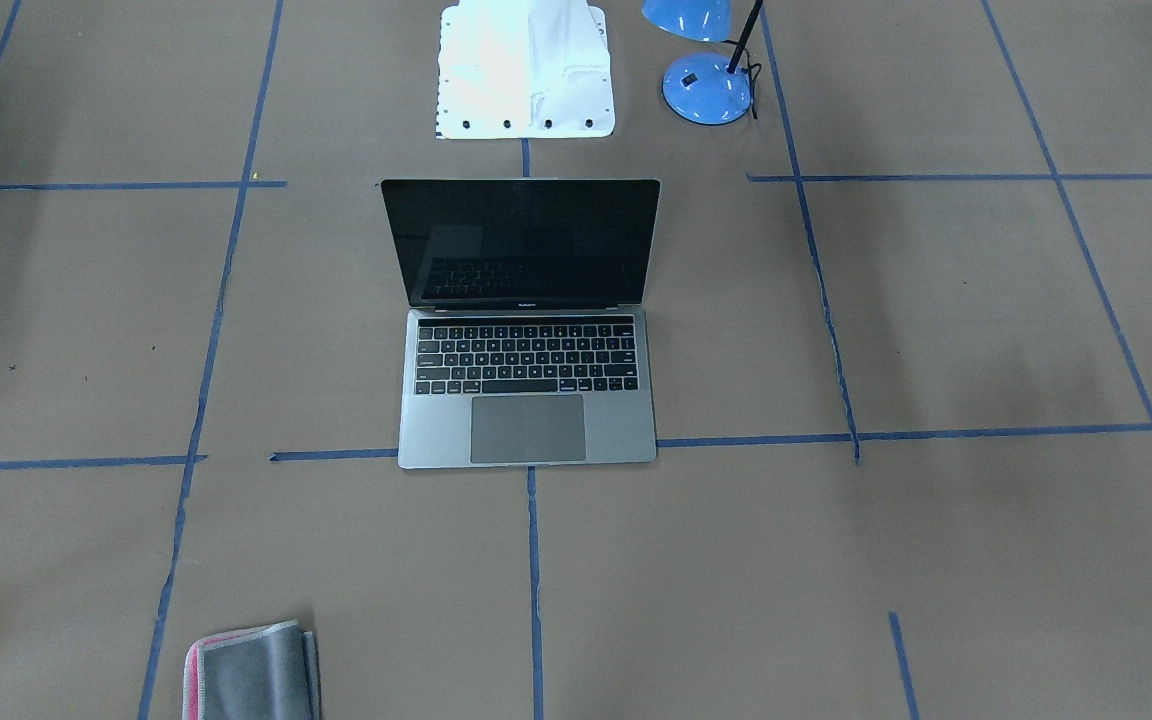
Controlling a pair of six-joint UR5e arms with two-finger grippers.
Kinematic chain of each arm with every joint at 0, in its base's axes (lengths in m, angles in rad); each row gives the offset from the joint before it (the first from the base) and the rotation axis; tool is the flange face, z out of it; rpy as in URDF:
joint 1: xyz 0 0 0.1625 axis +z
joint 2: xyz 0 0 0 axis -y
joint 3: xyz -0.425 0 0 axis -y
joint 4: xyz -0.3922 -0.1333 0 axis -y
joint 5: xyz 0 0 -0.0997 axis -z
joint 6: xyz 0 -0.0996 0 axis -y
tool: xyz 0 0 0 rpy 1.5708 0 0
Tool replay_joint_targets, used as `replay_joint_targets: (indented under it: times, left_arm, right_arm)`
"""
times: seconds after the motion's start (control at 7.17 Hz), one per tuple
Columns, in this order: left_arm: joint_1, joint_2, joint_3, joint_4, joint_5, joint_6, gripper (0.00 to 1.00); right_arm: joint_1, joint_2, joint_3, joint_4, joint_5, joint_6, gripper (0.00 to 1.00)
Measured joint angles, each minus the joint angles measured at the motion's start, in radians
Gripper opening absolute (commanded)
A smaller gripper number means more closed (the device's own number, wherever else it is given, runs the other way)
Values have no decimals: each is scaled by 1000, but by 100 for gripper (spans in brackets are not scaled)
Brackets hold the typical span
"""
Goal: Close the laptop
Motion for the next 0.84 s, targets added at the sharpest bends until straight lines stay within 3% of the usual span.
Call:
replay_joint_targets:
  times: [0.56, 0.84]
  left_arm:
    - [15, -5, -7, -14, 6, -1, 99]
    - [18, -63, -38, -24, 5, -8, 99]
  right_arm:
    - [-11, 8, 4, 23, 5, 5, 100]
    - [-50, 9, 7, 94, 73, 67, 100]
